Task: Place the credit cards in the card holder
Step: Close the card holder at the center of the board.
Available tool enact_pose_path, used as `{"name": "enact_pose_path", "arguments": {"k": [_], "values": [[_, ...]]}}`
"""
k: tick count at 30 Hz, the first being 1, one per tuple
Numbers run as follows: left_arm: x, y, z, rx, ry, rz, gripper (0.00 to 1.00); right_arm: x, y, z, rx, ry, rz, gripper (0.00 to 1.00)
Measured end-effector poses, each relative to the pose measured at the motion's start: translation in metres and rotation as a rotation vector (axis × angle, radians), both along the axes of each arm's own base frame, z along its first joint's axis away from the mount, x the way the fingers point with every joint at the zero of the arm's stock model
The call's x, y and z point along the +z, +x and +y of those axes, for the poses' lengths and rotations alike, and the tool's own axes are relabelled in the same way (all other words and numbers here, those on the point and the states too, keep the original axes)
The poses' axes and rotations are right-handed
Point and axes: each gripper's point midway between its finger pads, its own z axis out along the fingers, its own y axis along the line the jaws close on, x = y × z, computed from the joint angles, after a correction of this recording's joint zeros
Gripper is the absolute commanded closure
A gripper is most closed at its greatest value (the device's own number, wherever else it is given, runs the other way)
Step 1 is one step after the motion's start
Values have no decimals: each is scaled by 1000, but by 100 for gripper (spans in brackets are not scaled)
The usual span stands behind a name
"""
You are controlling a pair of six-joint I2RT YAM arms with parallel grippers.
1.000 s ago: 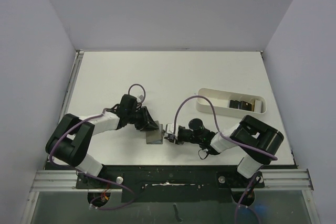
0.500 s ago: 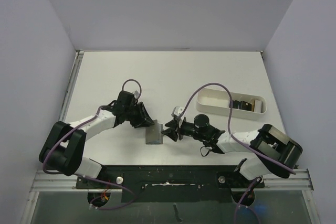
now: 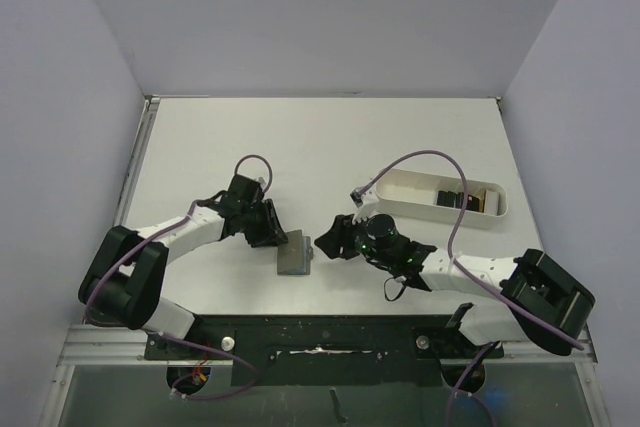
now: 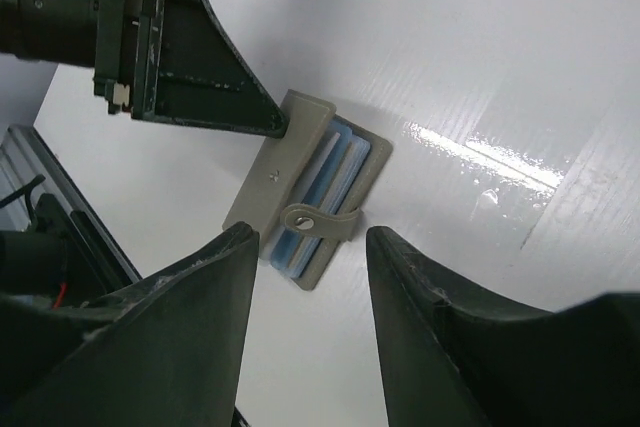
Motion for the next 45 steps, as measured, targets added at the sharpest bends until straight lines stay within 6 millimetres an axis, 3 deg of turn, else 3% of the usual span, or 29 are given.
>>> {"name": "enact_pose_path", "arguments": {"k": [8,22,34,45], "values": [[-16,-10,-3,-23,58,38,73,-16,4,7,-84,2,173,52],[-16,-12,-15,5,46,35,77,-48,-2,21,-110,-12,373,57],[-16,-10,-28,45,-20,21,78,-47,-7,27,-95,13,413,59],[-16,-8,-32,68,-56,14,76,-50,-10,25,-95,-4,428,69]]}}
